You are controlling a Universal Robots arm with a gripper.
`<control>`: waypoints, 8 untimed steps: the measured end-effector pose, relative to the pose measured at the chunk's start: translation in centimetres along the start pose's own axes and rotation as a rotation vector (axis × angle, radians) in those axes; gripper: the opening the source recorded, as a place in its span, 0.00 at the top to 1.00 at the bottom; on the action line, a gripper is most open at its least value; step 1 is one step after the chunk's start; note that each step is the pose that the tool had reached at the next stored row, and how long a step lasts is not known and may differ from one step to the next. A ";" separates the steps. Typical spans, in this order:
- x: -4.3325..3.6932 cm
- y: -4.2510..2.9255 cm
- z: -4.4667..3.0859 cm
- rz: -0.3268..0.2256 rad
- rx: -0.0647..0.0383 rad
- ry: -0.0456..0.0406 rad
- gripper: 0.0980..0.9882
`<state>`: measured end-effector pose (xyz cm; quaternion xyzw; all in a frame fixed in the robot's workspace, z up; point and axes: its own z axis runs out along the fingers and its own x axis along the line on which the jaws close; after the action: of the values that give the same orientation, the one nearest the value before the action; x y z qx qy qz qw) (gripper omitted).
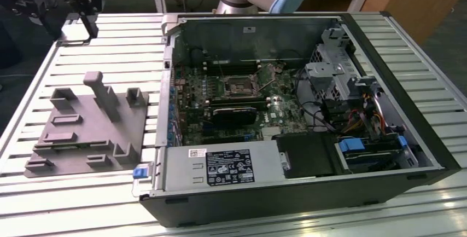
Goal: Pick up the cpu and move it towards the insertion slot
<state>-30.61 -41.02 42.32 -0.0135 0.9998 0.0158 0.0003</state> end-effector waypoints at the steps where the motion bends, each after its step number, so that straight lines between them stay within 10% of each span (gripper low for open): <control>1: -0.12 0.00 0.00 0.000 0.000 0.0000 0.50; 8: -0.80 -0.02 0.00 0.000 0.000 0.0000 0.50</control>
<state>-29.81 -41.02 42.32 -0.0135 0.9998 0.0158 0.0003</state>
